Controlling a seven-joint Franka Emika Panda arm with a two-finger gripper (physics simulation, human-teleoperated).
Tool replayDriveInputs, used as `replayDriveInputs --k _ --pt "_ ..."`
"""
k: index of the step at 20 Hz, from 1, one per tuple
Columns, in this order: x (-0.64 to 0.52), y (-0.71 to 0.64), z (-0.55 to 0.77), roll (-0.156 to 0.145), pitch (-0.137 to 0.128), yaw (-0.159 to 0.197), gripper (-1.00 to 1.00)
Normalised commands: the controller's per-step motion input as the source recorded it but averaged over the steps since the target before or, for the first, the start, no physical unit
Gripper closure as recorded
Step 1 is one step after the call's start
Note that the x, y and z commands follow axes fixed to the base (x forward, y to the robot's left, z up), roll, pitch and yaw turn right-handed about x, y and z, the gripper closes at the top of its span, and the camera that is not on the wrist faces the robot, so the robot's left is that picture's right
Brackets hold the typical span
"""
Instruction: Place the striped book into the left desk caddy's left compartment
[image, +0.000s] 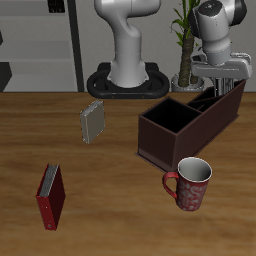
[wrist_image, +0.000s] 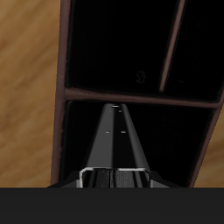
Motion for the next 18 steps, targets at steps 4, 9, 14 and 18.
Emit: replayDriveInputs --k 4,9,14,18 --pt "0.13 0.06 -0.27 0.045 0.102 0.036 -1.0" --pt "0.22 -0.08 -0.19 -0.011 0.078 -0.006 -1.0" --pt "0.05 -0.12 0.0 -0.032 0.0 0.009 -1.0" --pt "0.12 -0.27 0.01 -0.038 -0.002 0.025 -1.0"
